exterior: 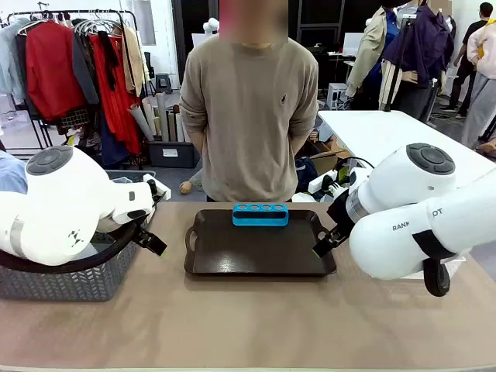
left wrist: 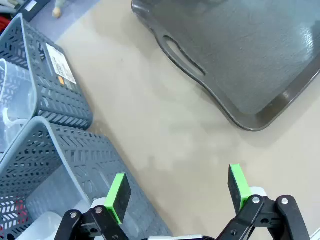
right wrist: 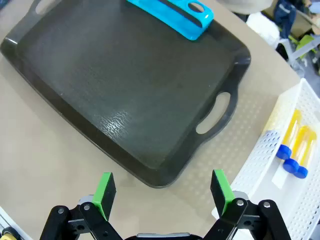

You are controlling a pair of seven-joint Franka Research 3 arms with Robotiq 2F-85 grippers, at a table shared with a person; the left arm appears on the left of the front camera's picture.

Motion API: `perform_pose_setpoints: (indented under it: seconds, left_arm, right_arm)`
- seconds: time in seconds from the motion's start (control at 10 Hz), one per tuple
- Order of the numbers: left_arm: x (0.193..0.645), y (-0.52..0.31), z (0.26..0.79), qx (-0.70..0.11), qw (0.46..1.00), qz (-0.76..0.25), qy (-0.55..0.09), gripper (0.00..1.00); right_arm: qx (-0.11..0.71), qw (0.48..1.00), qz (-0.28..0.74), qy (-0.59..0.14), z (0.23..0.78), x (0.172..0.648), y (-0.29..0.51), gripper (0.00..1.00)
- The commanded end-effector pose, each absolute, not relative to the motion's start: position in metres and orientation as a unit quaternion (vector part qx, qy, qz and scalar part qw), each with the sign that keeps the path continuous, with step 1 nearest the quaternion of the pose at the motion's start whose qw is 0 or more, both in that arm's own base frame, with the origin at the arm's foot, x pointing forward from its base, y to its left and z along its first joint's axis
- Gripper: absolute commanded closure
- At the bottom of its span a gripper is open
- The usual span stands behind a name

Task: Prepare the laboratory tools.
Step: Pick up one Large Measuring Cup and place it on the Handle tray.

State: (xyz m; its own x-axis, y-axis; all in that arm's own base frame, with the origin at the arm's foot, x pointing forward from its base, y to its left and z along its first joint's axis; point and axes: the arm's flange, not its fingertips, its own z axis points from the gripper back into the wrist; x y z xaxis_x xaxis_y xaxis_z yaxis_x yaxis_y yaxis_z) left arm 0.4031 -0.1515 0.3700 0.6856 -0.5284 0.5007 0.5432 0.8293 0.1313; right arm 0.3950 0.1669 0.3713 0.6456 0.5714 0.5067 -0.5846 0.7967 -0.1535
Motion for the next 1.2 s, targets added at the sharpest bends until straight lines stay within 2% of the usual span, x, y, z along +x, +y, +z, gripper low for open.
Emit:
perform_pose_setpoints:
  seconds: [0.0,1.1]
  left_arm:
    - [0.403,-0.1515,0.3701,-0.014,0.918,-0.292,-0.269,0.0]
    - [0.403,-0.1515,0.3701,-0.014,0.918,-0.292,-0.269,0.0]
  right_arm:
    - [0.012,0.907,0.319,-0.275,0.3713,0.395,0.1669,0.0]
    - [0.012,0.907,0.319,-0.275,0.3713,0.395,0.1669,0.0]
